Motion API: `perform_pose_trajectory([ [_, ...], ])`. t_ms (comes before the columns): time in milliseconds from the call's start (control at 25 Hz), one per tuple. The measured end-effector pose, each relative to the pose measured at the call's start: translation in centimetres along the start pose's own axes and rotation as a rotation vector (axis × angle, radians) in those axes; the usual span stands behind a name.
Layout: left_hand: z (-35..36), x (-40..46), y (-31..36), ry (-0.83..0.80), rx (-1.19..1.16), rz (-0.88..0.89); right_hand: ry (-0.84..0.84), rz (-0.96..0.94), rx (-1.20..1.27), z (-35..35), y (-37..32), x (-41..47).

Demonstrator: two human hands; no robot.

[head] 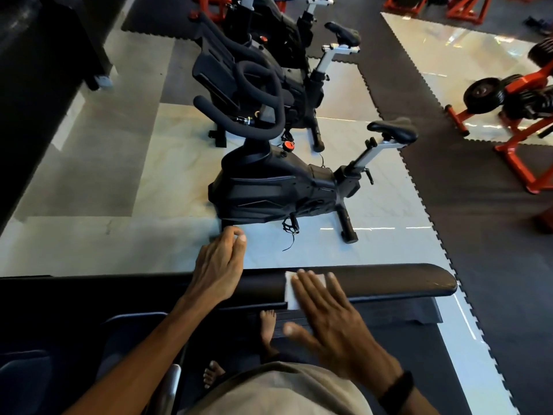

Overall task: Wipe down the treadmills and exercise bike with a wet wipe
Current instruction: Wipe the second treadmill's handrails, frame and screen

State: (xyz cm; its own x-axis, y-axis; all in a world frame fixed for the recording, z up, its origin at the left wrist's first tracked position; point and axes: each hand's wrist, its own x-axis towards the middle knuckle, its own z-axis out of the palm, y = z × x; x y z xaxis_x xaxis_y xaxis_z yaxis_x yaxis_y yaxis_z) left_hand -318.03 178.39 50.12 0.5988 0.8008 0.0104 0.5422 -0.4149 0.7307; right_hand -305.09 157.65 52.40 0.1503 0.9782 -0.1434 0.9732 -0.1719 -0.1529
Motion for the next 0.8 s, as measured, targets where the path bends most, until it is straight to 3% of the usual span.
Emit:
perform_pose_trajectory([
  [120,0.2,0.0,0.4,-0.037,0.075,0.041,-0.191,0.176,0.131,-1.0,0.3,3.9],
  [200,0.6,0.1,0.3,-0.099,0.104,0.027,-0.279,0.193,0.190,-1.1,-1.4,7.2],
  [360,0.2,0.5,-0.8,-0.069,0.011,-0.099,-0.150,0.005,0.080,0.8,-4.2,6.5],
  [520,0.2,0.3,-0.2,-0.095,0.048,-0.075,0.015,-0.132,-0.060,0.1,-0.7,0.9],
  [600,0.4,0.3,0.1,-0.084,0.065,-0.055,-0.094,-0.002,-0.056,-1.3,0.3,1.9],
  [720,0.5,0.2,0.3,-0.085,0.068,-0.036,-0.409,0.209,0.145,-3.0,-1.1,7.6],
  [800,0.0,0.4,-0.2,-0.077,-0.014,-0.140,-0.492,0.167,0.232,-3.4,-2.9,10.6],
])
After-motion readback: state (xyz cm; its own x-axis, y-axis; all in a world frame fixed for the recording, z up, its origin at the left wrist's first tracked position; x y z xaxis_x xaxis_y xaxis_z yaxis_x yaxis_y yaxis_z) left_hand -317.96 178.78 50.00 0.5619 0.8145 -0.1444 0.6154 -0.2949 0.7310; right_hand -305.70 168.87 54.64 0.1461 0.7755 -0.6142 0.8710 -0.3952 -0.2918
